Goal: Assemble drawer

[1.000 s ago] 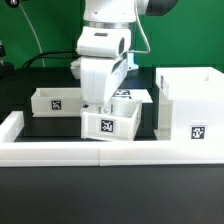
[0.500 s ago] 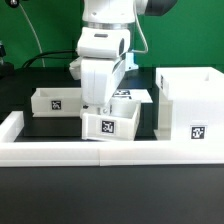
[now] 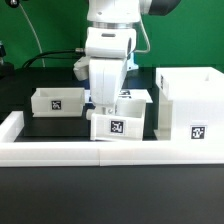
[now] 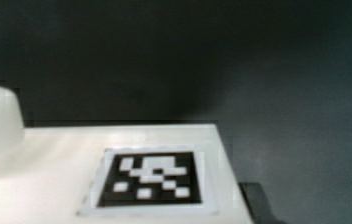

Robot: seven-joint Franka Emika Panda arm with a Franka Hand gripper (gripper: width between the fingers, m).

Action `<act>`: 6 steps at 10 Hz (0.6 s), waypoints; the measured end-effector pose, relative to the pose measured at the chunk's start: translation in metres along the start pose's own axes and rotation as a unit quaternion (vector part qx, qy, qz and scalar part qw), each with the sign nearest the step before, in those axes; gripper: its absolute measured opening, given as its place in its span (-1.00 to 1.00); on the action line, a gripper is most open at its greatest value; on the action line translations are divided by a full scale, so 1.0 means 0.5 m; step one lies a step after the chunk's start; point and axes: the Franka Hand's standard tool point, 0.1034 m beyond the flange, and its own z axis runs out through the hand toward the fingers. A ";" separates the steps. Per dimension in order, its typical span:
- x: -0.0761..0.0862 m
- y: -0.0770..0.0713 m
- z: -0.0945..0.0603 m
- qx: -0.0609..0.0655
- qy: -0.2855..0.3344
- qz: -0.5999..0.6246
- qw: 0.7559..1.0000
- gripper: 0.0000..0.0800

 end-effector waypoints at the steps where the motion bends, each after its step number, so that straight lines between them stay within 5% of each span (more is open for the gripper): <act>1: -0.001 0.000 0.000 0.000 0.000 0.000 1.000 -0.89; 6: 0.026 0.019 -0.010 -0.009 0.005 -0.025 1.000 -0.89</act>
Offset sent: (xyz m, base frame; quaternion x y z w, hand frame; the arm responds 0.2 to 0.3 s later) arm 0.0145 0.0207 -0.0006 0.0086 0.0107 -0.0712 0.9974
